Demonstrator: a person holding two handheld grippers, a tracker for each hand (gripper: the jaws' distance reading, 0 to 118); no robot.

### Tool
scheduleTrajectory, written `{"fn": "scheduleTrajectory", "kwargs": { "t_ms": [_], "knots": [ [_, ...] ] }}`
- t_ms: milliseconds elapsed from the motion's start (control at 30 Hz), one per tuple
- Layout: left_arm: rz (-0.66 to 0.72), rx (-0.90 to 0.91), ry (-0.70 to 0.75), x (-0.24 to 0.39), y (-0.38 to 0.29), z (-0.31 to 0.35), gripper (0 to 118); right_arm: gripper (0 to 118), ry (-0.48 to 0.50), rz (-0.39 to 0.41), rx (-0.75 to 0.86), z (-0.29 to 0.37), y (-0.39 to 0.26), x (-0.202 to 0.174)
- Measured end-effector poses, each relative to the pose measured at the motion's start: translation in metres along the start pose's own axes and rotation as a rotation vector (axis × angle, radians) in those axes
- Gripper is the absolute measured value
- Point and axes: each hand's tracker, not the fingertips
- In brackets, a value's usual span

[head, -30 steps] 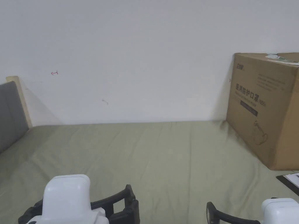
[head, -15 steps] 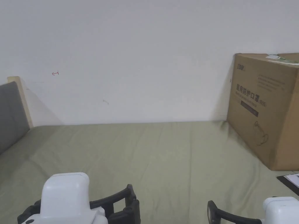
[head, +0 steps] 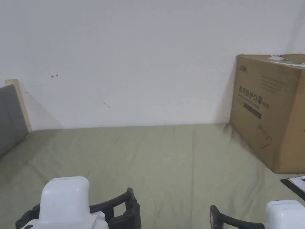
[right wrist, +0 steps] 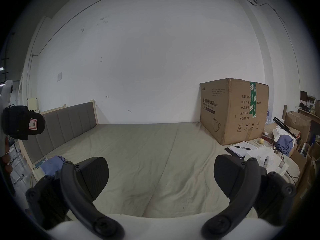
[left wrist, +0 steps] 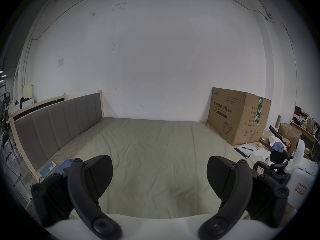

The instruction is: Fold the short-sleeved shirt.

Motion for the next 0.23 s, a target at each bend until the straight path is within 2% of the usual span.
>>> {"fn": "scheduleTrajectory", "kwargs": {
  "t_ms": [133, 233],
  "knots": [
    [0.019, -0.013, 0.004, -0.0013, 0.0010, -0.0033, 110, 118, 0.004, 0.000, 0.003, 0.0005, 0.0007, -0.0012],
    [-0.016, 0.008, 0.019, 0.0017, -0.0003, -0.0009, 110, 118, 0.005, 0.003, 0.000, 0.0002, 0.0002, -0.0013]
  ]
}}
